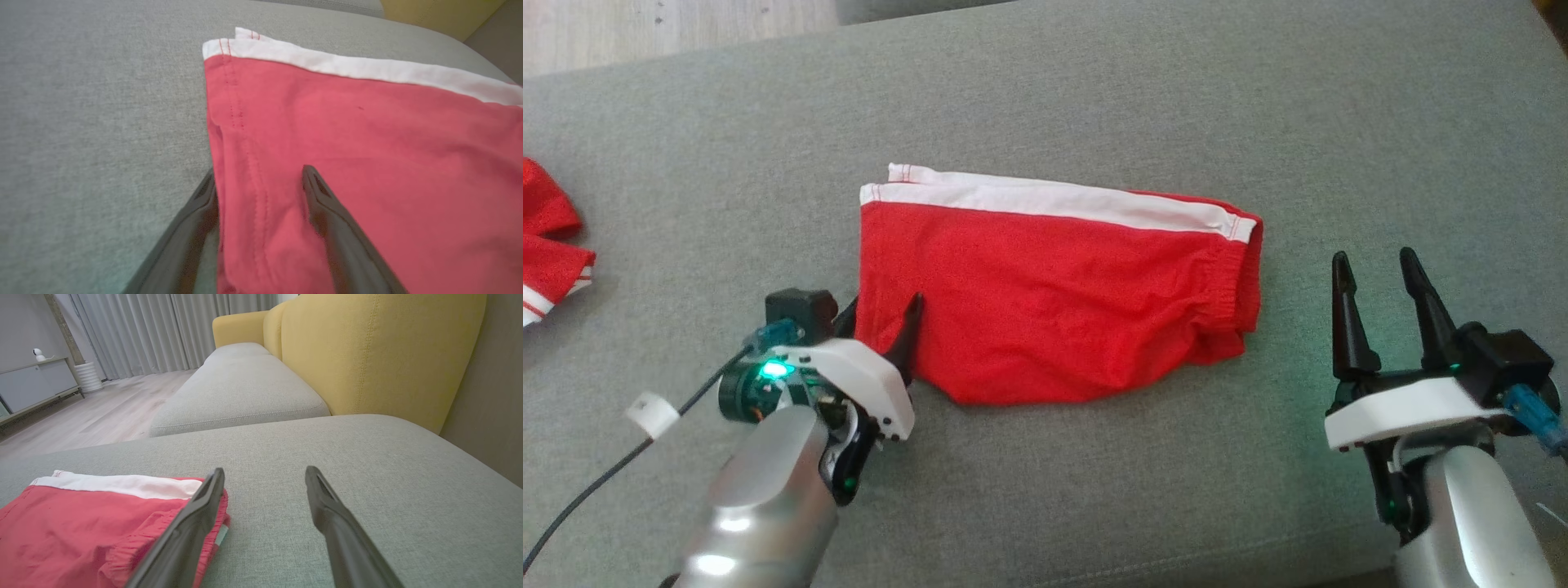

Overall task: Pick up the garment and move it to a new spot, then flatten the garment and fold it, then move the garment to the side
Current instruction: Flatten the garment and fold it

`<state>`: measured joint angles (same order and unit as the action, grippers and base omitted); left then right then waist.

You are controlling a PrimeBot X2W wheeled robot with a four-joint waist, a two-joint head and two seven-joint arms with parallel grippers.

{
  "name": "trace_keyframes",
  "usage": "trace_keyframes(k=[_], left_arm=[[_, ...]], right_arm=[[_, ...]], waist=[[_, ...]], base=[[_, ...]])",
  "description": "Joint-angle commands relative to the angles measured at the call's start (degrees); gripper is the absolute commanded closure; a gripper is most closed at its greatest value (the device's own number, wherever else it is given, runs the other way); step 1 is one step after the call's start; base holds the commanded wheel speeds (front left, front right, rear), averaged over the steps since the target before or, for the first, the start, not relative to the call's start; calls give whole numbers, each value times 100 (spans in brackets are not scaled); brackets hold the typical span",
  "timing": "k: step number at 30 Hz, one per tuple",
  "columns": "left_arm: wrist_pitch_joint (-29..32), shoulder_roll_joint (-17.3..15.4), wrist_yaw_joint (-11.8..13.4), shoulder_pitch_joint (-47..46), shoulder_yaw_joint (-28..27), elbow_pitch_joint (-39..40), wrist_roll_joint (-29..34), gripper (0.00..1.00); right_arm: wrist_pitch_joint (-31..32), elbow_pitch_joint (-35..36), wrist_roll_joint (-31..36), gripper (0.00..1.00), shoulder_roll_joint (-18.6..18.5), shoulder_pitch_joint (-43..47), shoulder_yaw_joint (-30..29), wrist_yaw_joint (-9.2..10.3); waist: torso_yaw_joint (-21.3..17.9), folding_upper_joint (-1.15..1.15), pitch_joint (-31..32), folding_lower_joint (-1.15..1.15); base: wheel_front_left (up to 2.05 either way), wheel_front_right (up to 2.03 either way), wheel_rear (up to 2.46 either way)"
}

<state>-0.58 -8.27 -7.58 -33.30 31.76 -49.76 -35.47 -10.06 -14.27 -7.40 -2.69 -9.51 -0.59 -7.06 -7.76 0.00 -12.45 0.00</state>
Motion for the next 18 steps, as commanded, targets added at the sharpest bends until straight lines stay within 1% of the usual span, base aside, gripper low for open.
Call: trace_keyframes(k=[1,3,10,16,18], left_arm=[[107,-97,9,-82,-16,41,-75,51],[79,-104,9,-73,21,94,-165,100],[-209,-174,9,52,43,266,-328,100],[-303,-169,81,551,-41,566,-530,100],[-310,-184,112,662,-50,638,-553,100]], right_arm=[[23,224,-13,0,-19,-1,112,-43],[19,240,-24,0,-19,6,97,-43],[28,227,-19,0,-19,70,-65,-43],[64,232,36,0,-19,232,-322,-43],[75,239,43,0,-19,267,-349,-43]], waist=[[-16,0,-7,0],[-20,0,-2,0],[124,0,174,0],[416,0,471,0],[455,0,512,0]], base=[[0,0,0],[0,0,0],[0,0,0],[0,0,0],[0,0,0]])
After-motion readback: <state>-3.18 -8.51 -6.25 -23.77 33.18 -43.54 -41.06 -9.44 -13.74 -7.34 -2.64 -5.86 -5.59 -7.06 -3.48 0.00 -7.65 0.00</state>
